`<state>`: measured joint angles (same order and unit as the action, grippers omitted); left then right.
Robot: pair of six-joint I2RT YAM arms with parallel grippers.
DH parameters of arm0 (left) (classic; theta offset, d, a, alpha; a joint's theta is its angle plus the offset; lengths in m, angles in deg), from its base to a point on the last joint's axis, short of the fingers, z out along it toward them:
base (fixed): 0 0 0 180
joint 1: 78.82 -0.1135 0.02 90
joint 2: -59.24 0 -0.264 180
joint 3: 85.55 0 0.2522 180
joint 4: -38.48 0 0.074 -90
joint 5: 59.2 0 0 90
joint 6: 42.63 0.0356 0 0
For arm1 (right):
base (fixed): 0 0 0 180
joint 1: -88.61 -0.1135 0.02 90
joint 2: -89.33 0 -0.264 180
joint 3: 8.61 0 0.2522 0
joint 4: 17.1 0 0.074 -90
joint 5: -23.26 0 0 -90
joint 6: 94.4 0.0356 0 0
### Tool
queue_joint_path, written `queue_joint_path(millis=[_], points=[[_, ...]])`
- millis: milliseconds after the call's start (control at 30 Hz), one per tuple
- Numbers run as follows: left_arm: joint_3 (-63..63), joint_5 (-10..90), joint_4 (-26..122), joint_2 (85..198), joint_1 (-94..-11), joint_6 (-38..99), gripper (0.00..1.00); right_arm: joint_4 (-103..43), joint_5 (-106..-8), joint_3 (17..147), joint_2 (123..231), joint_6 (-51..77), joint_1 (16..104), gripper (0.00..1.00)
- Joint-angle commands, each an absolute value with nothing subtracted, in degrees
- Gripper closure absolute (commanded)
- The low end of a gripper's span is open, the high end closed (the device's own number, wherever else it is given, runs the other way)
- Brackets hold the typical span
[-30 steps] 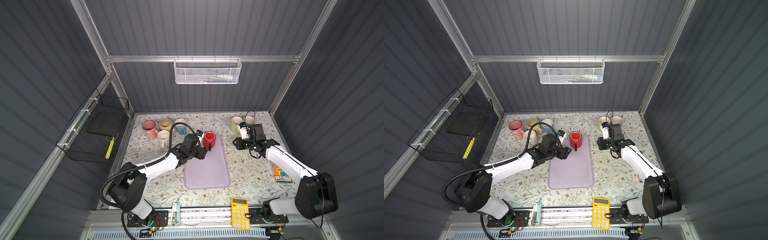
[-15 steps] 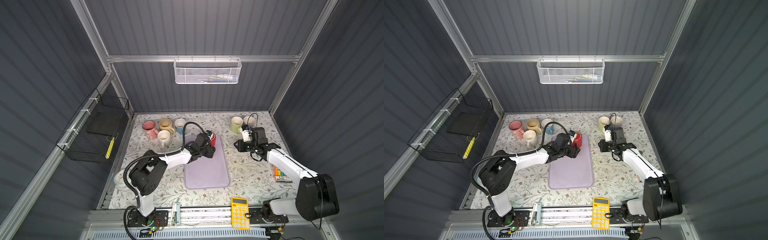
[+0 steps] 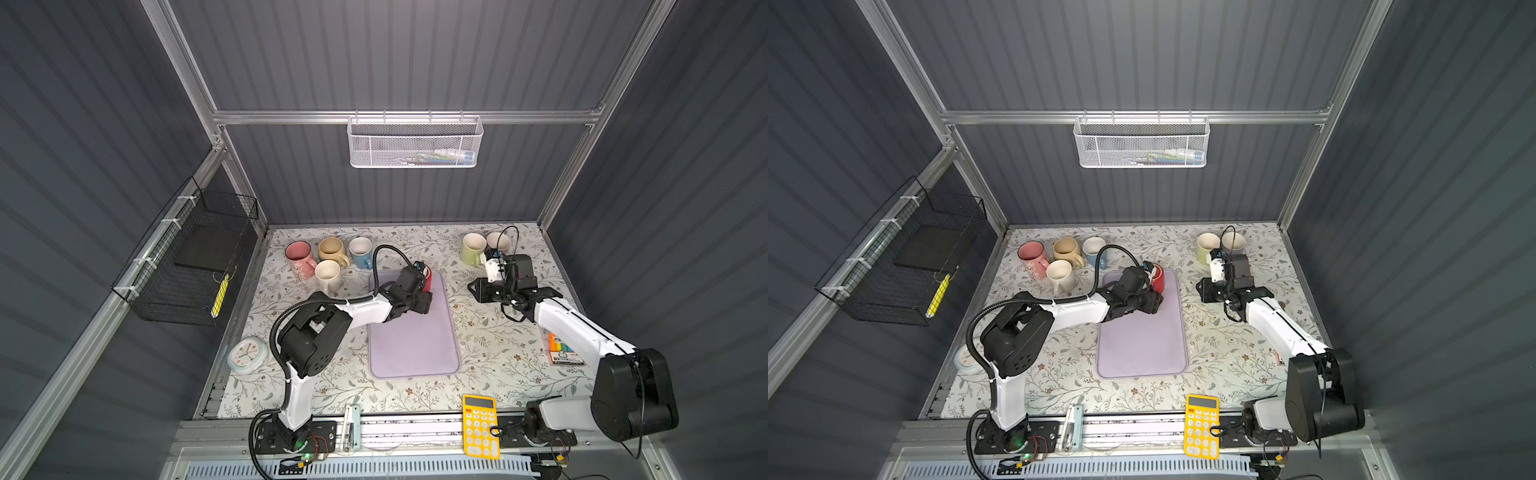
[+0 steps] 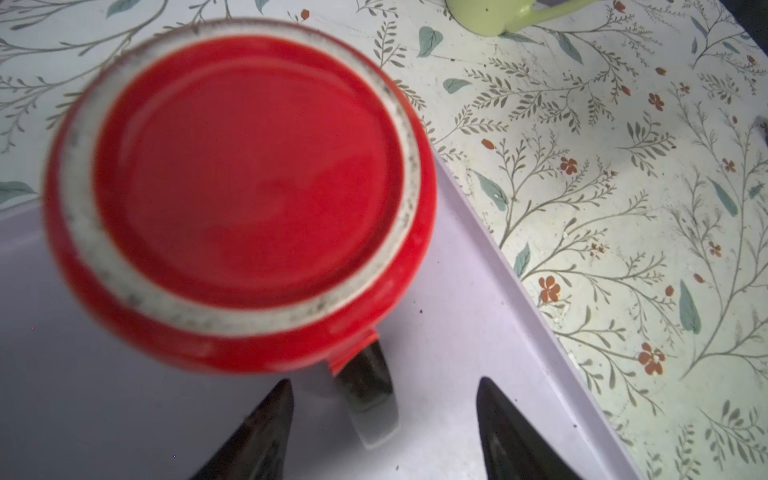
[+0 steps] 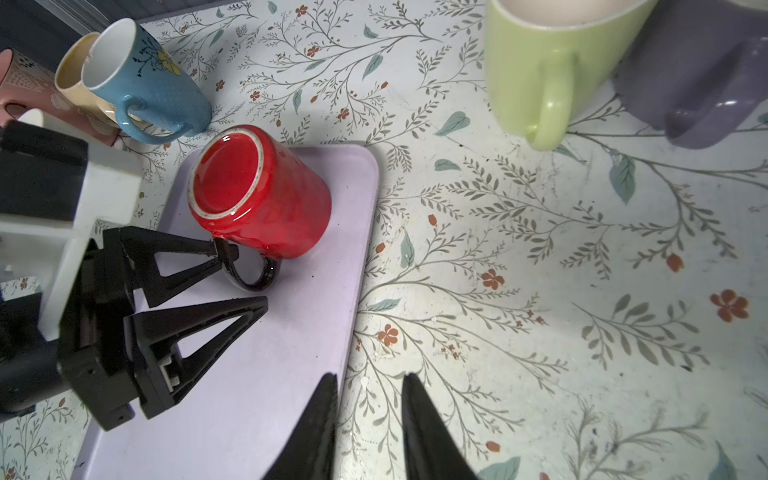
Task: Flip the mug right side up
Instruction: 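Lower the left gripper onto the upside-down red mug's handle and close it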
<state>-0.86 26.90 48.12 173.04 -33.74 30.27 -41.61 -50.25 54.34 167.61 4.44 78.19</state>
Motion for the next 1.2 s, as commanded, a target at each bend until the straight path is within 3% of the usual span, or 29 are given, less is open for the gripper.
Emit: queue_joint_path(millis=[0, 500, 900, 1167], points=[[-0.07, 24.9, 46.29, 174.11, -33.29, 29.62, 0.31, -40.63, -49.43, 53.78, 167.46, 4.9, 78.59, 0.71], [2.56, 23.55, 47.31, 177.96, -33.29, 30.76, 0.4, -39.43, -49.01, 53.45, 168.43, 5.15, 79.2, 0.71], [3.11, 22.07, 47.36, 178.82, -33.29, 31.09, 0.67, -38.41, -48.37, 53.18, 169.13, 5.38, 79.95, 0.72], [3.45, 21.67, 48.24, 179.13, -33.29, 31.81, 0.77, -38.31, -48.11, 53.73, 169.88, 5.6, 80.08, 0.72]])
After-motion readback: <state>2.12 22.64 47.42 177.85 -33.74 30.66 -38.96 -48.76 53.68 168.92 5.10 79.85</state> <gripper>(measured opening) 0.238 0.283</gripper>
